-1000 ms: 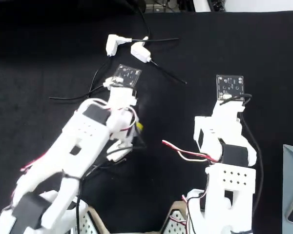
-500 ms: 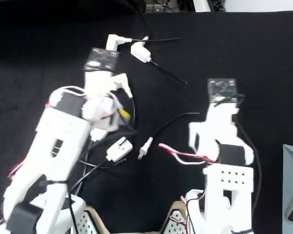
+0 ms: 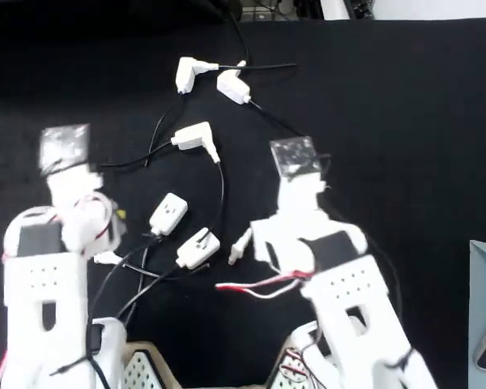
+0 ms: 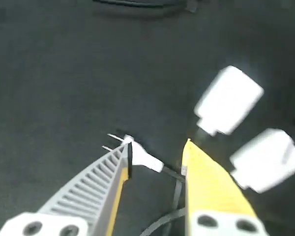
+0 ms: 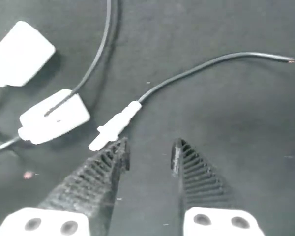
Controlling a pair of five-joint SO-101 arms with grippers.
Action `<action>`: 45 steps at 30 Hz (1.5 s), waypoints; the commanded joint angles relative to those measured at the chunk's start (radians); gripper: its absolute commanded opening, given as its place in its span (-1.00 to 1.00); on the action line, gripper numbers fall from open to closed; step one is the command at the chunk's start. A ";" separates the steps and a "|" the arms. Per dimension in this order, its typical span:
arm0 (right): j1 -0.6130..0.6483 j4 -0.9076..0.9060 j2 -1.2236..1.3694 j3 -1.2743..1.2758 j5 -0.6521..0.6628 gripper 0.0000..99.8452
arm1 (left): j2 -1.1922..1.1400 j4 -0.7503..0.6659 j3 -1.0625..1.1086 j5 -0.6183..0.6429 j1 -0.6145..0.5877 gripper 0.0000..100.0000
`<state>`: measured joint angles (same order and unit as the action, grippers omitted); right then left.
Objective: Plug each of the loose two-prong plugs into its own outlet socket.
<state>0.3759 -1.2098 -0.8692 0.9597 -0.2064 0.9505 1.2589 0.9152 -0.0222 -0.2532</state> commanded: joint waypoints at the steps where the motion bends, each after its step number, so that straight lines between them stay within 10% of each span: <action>1: 0.055 -0.003 0.134 -0.128 -0.104 -0.71 | 0.138 -0.129 0.176 -0.008 -0.097 -0.64; 24: 0.229 0.037 0.575 -0.219 -0.278 -0.60 | 0.890 -0.186 0.788 -0.008 -0.208 -0.65; 45: 0.222 0.063 0.719 -0.355 -0.379 -0.60 | 0.835 -0.180 0.786 0.000 -0.180 -0.65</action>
<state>0.5877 -1.1745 -0.1987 0.6636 -0.5531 1.7914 1.0825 1.6824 -0.0284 -0.4511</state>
